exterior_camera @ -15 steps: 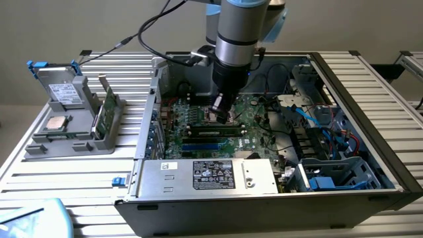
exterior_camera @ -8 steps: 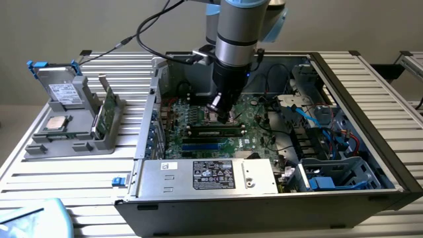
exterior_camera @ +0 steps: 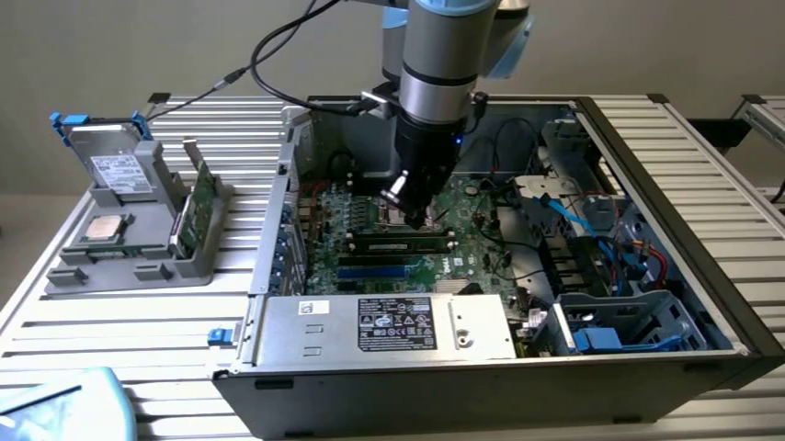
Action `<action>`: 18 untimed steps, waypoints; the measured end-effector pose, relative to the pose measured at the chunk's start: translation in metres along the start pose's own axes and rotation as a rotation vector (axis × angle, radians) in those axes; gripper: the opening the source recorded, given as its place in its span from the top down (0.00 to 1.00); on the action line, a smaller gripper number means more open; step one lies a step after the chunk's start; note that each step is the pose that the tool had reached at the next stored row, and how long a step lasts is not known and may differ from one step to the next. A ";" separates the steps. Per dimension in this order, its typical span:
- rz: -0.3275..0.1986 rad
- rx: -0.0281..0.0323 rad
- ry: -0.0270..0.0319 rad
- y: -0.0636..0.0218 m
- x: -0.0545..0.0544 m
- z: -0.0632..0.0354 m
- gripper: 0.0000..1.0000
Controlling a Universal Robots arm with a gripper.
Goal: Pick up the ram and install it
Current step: 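Press down the ram until it locks into place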
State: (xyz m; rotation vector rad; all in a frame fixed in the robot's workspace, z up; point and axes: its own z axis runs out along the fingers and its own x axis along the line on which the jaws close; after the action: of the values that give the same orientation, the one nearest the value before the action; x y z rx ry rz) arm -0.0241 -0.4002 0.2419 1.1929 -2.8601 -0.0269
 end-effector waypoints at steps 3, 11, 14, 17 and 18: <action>0.042 0.0012 -0.0038 0.0000 0.000 0.0002 0.89; 0.139 -0.0011 -0.0076 0.0000 0.000 0.0003 0.89; 0.173 -0.0021 -0.0088 0.0000 0.000 0.0003 0.89; 0.207 -0.0027 -0.0103 0.0000 0.000 0.0003 0.89; 0.218 -0.0029 -0.0108 0.0000 0.000 0.0003 0.89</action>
State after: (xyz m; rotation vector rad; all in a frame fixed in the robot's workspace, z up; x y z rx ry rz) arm -0.0241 -0.4002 0.2416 0.8767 -2.9798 -0.0302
